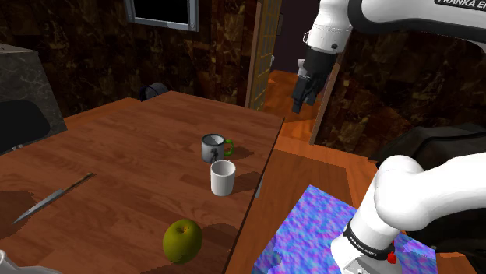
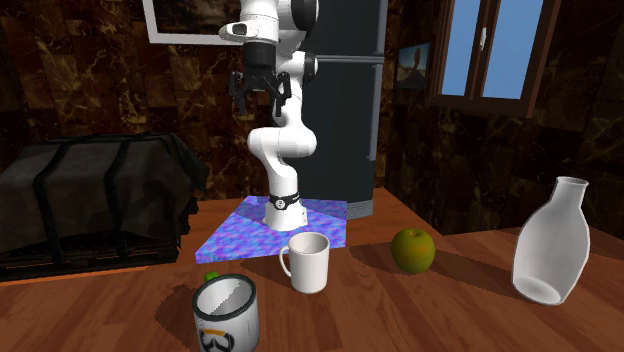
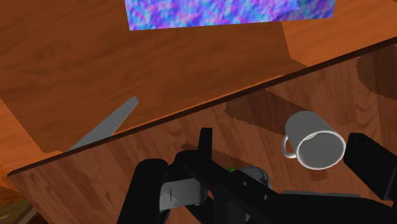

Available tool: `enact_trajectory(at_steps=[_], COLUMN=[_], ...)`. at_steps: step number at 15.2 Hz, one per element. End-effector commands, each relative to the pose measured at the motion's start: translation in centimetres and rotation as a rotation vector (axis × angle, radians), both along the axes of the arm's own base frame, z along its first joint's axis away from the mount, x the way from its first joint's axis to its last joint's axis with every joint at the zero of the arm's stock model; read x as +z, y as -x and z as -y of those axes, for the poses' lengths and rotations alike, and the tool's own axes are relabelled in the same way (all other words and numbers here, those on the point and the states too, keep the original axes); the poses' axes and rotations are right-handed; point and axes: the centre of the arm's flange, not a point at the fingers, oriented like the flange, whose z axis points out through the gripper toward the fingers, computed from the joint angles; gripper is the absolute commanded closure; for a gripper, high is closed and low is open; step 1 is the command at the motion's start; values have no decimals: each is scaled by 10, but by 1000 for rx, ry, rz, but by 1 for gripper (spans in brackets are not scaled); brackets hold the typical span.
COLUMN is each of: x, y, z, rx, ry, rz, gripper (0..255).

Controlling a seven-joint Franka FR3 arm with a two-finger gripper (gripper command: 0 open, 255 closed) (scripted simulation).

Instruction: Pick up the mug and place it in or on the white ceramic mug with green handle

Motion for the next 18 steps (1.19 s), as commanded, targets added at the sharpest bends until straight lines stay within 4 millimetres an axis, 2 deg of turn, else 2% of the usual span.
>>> enact_trajectory(at_steps=[1,18], x=[0,-155], y=[0,-100], z=[0,-127], rx=[0,41], ry=[0,34], rz=[0,47], gripper=[0,0])
